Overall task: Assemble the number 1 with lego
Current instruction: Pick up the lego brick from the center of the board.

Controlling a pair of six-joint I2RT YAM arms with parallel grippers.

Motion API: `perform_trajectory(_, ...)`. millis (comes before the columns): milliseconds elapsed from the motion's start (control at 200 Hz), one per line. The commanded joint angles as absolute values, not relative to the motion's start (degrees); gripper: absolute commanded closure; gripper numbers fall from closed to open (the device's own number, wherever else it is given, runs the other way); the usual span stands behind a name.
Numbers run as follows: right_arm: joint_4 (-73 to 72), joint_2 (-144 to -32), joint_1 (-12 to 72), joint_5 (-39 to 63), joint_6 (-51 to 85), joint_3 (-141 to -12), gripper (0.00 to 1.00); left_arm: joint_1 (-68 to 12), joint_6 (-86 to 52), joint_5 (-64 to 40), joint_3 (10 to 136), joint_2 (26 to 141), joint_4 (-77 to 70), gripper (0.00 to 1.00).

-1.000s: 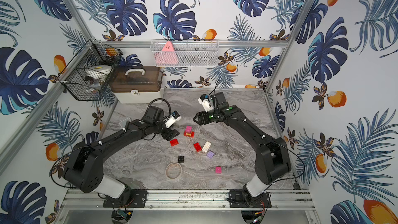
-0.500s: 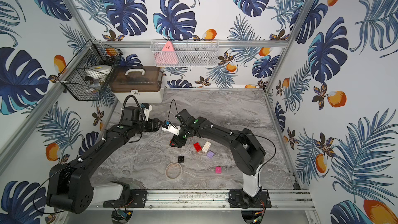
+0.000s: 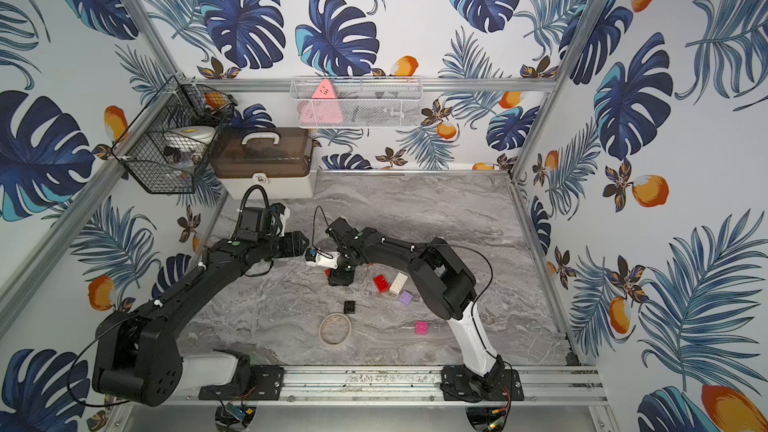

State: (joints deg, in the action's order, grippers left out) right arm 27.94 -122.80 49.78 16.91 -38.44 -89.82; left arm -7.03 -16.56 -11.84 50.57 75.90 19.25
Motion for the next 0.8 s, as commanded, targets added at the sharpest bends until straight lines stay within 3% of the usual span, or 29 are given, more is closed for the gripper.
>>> perform_trajectory(0,29.2,-124.0,49.8,14.0,-39.9,-89.8,0.44,-6.9,-16.7,-11.4,51.1,76.4,19.8,0.31)
perform_trajectory(435,21.8,-117.7,49.3,17.0,-37.9,-86.6,0.39,-6.9,-16.1,-11.1,52.2,77.9,20.0,0.32)
perform_trajectory(796,23.0,-124.7,48.0,17.9,-40.8,-91.6,0.29,-6.8,-15.7,-10.8,52.1,77.8,20.2,0.32)
